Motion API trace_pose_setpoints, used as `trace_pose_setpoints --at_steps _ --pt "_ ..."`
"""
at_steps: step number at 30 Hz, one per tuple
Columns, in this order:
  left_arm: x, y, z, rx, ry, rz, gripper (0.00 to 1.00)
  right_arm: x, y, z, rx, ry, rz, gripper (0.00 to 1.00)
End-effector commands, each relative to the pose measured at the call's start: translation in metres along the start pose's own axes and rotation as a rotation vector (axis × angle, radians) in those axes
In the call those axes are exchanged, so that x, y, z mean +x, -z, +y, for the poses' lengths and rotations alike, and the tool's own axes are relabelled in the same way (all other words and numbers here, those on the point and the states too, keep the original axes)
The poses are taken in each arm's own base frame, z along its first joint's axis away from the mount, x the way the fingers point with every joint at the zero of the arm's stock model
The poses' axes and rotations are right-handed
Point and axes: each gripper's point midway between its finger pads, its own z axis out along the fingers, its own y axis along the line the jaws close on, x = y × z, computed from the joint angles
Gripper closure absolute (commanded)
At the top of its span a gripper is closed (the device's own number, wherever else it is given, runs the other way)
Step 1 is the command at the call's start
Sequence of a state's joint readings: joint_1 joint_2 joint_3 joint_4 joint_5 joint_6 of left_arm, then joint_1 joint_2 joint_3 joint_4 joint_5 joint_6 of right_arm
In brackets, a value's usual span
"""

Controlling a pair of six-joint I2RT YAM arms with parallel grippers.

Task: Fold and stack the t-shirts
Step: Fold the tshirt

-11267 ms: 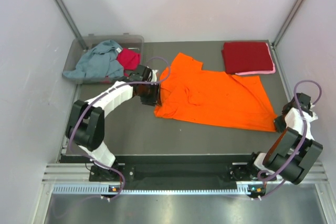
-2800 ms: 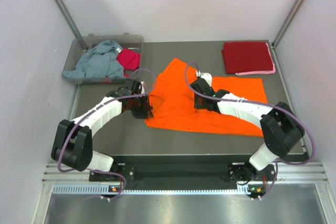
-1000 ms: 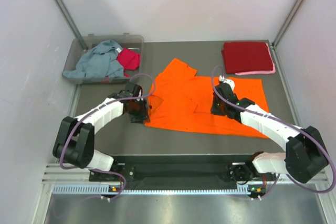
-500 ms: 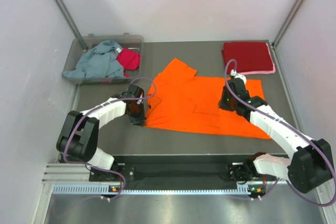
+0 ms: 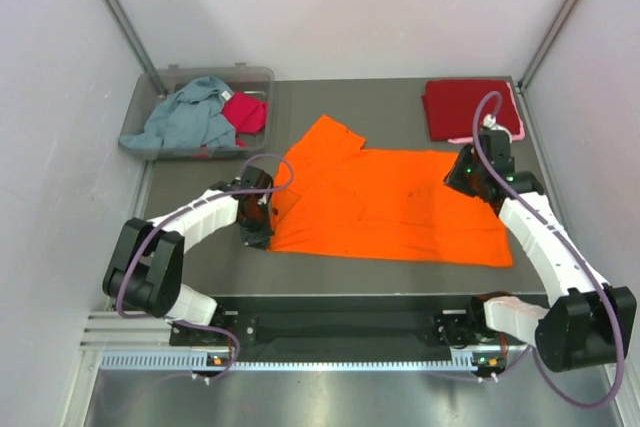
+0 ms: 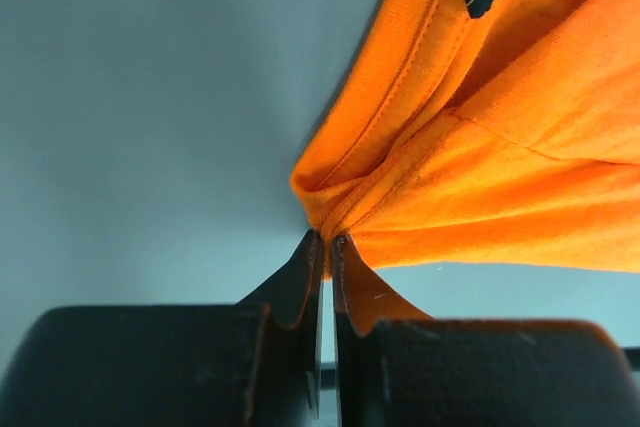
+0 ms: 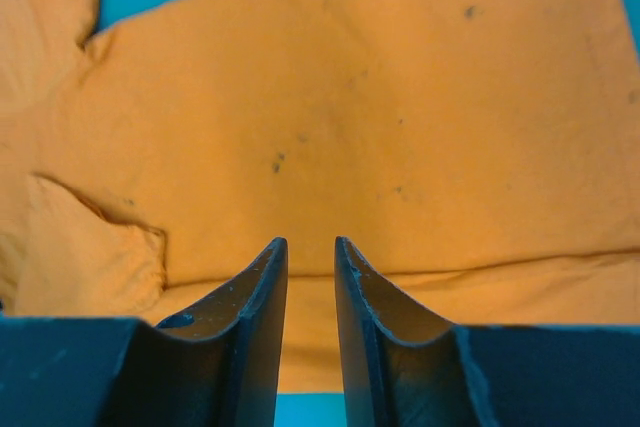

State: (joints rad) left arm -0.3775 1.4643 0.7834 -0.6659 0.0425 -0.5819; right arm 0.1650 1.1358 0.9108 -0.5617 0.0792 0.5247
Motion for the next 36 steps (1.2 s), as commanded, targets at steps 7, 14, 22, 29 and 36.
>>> trace_pose_setpoints --at_steps 7,14,22,29,36 --pt "0.012 0.018 0.021 -0.172 0.000 0.007 0.77 -0.050 0.016 0.000 -0.081 -0.066 -0.051 0.73" --pt "-0.037 0.057 0.000 -0.143 -0.058 -0.139 0.55 -0.067 0.000 -0.028 -0.034 -0.138 -0.051 0.64" --pt "-0.166 0.114 -0.087 0.108 -0.229 -0.390 0.50 -0.110 -0.032 -0.054 -0.061 -0.130 -0.032 0.58" --pt "-0.252 0.071 -0.123 0.255 -0.313 -0.383 0.50 -0.124 -0.057 -0.095 0.014 -0.081 0.019 0.56" --pt "-0.336 0.046 -0.145 0.299 -0.342 -0.537 0.50 -0.122 -0.098 -0.133 0.020 -0.056 0.071 0.57"
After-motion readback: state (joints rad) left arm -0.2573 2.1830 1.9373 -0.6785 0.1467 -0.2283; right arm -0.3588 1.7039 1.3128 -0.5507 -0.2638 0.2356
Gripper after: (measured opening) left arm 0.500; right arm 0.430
